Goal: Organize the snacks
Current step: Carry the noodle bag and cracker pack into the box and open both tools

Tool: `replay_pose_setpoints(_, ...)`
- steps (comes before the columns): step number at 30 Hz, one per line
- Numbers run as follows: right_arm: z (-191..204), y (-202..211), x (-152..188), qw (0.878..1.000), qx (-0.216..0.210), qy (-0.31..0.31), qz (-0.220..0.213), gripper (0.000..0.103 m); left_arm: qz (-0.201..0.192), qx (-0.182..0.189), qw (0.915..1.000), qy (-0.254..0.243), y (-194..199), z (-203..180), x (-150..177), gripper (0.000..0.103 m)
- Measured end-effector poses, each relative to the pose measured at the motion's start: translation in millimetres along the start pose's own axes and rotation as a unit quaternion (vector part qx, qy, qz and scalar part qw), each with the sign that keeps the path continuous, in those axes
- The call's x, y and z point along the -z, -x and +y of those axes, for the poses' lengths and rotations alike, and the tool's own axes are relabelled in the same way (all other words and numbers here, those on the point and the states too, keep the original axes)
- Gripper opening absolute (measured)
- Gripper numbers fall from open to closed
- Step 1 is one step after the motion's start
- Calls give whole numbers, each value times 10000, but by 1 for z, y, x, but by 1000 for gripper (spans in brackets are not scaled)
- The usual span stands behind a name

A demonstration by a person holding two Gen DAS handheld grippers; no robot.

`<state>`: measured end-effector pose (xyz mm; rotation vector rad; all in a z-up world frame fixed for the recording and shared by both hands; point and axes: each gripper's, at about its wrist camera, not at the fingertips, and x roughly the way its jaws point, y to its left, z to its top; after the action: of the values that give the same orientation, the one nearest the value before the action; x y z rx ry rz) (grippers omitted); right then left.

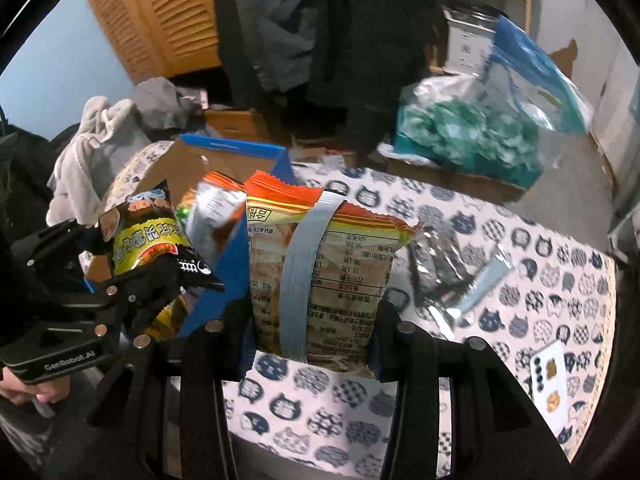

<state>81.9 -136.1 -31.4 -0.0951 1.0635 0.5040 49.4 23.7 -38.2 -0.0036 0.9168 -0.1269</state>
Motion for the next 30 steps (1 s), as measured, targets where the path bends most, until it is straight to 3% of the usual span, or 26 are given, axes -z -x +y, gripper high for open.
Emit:
replay_pose_setpoints(14,70,-42,-34,9985,-262,437,221,42,-43,-436,9967,683,4,82,17,59)
replay_pose_setpoints(20,95,-61,-47,9971,-413,531,364,42,186,-618,9928,1008,-13,117,30,59)
replay_pose_setpoints(30,136,-103,-66,9935,-672,602,698,42,744,-491,9846,1505,-50,148,56,60)
